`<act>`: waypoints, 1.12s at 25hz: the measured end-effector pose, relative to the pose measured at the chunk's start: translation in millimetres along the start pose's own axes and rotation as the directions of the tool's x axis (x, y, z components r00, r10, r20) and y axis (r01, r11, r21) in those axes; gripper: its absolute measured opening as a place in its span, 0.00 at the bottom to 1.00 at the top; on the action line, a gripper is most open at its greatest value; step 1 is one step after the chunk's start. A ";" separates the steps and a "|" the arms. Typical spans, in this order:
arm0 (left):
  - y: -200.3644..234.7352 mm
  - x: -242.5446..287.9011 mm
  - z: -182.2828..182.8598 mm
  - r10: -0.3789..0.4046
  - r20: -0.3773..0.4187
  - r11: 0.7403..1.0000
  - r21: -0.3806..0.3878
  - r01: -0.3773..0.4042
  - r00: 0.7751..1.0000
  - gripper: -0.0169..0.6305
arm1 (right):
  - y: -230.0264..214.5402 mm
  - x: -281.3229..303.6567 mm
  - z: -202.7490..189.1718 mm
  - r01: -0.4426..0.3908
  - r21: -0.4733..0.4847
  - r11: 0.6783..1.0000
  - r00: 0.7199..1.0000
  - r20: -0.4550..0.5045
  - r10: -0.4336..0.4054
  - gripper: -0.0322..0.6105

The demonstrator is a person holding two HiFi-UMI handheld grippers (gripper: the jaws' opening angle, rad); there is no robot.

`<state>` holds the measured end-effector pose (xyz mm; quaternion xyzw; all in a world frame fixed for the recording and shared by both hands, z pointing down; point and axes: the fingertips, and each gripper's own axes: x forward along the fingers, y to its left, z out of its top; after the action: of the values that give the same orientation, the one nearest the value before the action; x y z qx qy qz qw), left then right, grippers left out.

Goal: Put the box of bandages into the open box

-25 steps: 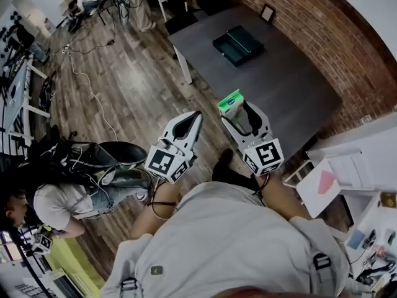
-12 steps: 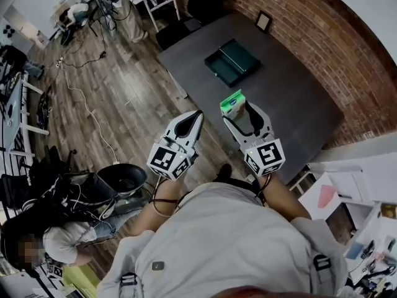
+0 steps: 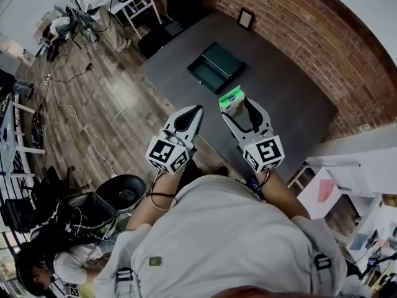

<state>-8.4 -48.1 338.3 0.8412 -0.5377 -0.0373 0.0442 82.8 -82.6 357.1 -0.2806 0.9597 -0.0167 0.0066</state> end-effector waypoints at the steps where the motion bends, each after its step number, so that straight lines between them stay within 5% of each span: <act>1: 3.0 7.3 0.1 -0.011 -0.002 1.000 -0.001 0.011 1.000 0.05 | -5.2 3.0 -0.4 0.007 -0.001 1.000 1.000 -0.003 -0.007 0.53; 13: 98.5 85.9 -5.7 -0.157 -0.030 0.986 -0.053 0.155 0.987 0.05 | -56.1 89.8 -19.7 0.145 -0.004 0.989 0.987 -0.075 -0.145 0.53; 28: 238.0 135.6 -14.2 -0.322 -0.074 0.944 -0.097 0.315 0.944 0.05 | -80.7 230.4 -44.7 0.282 -0.046 0.958 0.943 -0.174 -0.285 0.53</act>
<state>-164.5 -270.1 377.5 0.9153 -0.3900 -0.0291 0.0964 -68.9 -273.4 403.9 -0.4132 0.9061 -0.0329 -0.0847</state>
